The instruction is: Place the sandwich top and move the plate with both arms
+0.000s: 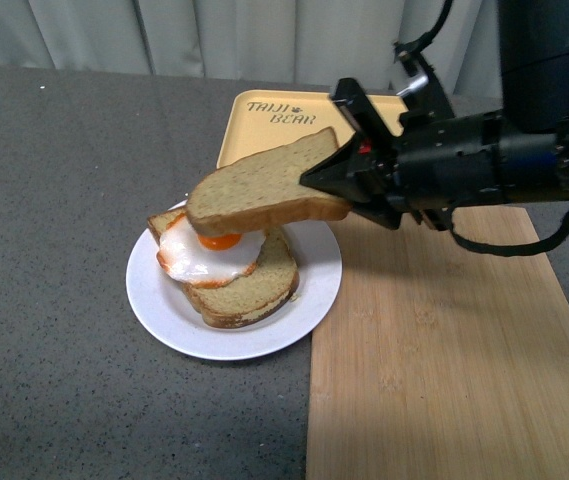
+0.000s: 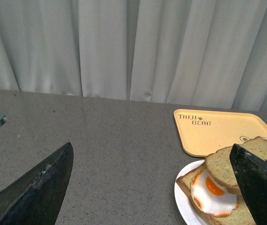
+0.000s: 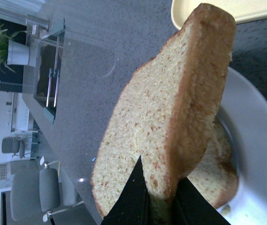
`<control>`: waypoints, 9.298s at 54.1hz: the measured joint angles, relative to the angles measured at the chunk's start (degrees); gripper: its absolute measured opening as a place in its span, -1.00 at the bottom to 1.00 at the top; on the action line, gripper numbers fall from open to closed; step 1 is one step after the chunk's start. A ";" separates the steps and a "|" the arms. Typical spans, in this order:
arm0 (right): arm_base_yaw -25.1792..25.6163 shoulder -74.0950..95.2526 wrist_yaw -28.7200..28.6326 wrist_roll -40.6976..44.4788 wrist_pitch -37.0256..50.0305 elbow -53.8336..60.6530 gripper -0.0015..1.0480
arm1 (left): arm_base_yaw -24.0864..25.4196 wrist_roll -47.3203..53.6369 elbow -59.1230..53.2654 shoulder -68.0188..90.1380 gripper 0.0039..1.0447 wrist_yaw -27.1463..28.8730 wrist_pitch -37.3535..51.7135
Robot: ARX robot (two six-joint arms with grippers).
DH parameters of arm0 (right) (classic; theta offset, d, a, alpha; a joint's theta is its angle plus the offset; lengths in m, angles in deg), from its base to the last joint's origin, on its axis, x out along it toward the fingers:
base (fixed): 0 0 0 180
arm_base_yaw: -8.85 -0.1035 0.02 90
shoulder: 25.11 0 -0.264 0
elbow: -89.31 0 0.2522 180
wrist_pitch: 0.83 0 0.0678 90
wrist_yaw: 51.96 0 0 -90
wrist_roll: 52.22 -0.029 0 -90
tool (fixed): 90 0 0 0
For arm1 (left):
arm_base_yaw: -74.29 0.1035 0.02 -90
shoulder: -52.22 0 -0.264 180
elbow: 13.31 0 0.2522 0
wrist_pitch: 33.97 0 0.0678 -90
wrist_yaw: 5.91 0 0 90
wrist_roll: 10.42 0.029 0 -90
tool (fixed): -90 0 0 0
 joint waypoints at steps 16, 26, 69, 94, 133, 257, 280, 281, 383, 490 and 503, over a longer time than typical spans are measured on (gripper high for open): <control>-2.23 4.83 1.40 -0.15 -1.90 -4.35 -0.93 | 0.00 0.00 0.00 0.00 0.88 0.00 0.00; -2.25 4.70 2.75 1.60 -0.98 -2.54 -0.65 | 0.00 0.00 0.00 0.00 0.88 0.00 0.00; 3.85 -10.67 50.97 35.67 44.22 27.32 0.03 | 0.00 0.00 0.00 -0.02 0.88 0.04 0.00; 12.00 -37.77 46.80 41.20 46.31 49.18 -0.98 | 0.02 0.00 0.00 -0.24 0.88 0.15 -0.11; 19.80 -83.06 38.77 41.38 9.84 57.96 -0.98 | 0.02 0.00 0.00 -0.15 0.88 0.02 -0.17; 19.82 -123.62 38.60 41.44 -29.46 58.27 0.82 | -6.88 -39.01 16.81 74.97 0.88 -23.28 12.28; 19.82 -123.62 38.60 41.44 -29.46 58.27 0.82 | -8.15 -47.60 28.26 93.83 0.88 -22.86 16.06; 19.82 -123.62 38.60 41.44 -29.46 58.27 0.82 | -8.07 -48.09 28.57 94.23 0.88 -22.99 16.39; 19.82 -123.62 38.58 41.44 -29.46 58.27 0.82 | -14.73 -75.25 91.23 126.46 -0.94 -25.00 4.28; 19.82 -123.62 38.58 41.44 -29.46 58.27 0.82 | 0.00 -0.04 4.20 44.92 -0.93 0.22 38.29; 19.82 -123.62 38.60 41.44 -29.48 58.27 0.82 | 0.00 -0.04 1.62 35.28 -0.93 0.13 31.12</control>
